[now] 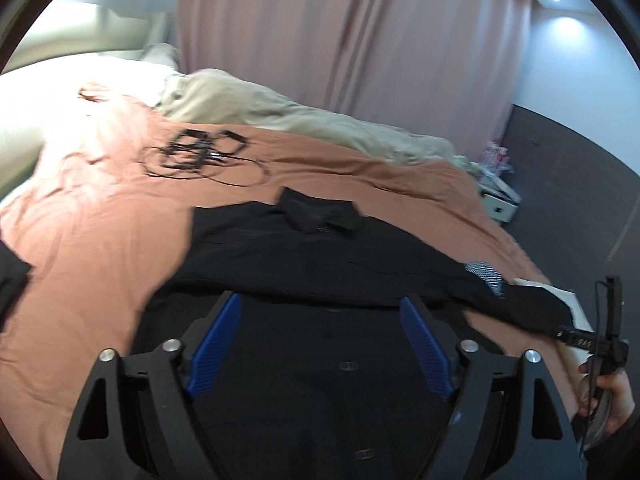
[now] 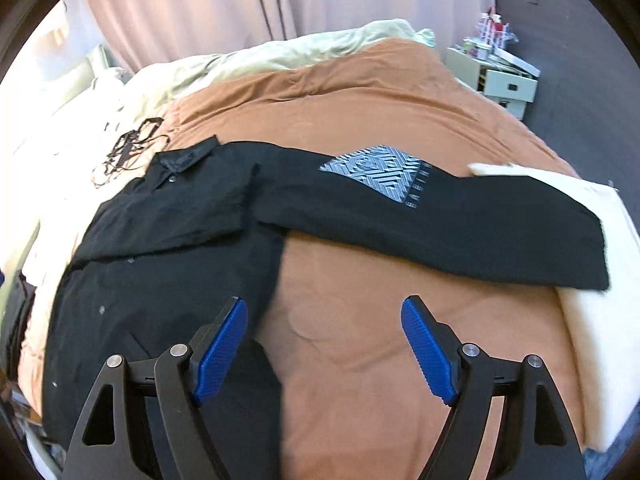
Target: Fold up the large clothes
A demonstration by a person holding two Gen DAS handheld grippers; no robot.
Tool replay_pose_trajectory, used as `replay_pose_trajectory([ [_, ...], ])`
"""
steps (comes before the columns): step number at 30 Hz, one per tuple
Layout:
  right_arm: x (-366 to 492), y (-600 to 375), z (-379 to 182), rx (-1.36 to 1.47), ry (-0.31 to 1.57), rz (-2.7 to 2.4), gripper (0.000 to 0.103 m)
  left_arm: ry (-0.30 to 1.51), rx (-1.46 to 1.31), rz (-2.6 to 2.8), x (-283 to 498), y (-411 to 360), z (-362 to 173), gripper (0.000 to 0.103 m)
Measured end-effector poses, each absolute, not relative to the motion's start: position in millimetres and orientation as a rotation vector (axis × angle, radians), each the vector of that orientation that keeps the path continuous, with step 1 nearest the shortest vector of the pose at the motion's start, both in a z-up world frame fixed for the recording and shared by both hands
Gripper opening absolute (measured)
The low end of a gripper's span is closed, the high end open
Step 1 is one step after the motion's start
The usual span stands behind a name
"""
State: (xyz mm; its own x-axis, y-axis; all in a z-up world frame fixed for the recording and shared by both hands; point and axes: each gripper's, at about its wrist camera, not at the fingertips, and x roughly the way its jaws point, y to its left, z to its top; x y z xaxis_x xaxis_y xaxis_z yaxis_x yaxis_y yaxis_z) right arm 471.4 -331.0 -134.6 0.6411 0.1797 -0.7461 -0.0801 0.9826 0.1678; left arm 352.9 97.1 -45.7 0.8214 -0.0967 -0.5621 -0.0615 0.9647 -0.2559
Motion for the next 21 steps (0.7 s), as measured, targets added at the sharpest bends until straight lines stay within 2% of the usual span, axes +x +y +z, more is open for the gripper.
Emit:
replay_pose_trajectory([
  [5, 460, -366, -138, 0.219, 0.847, 0.144, 0.079, 0.653, -0.222, -0.087, 375, 43, -48, 0.101],
  [11, 452, -397, -149, 0.283, 0.838, 0.128, 0.079, 0.678, -0.174, -0.129, 396, -13, -41, 0.101],
  [18, 461, -431, -174, 0.388, 0.852, 0.107, 0.079, 0.742, -0.168, -0.134, 412, -43, -53, 0.101],
  [21, 467, -441, -183, 0.432, 0.846, 0.112, 0.076, 0.761, -0.168, -0.132, 421, -52, -60, 0.1],
])
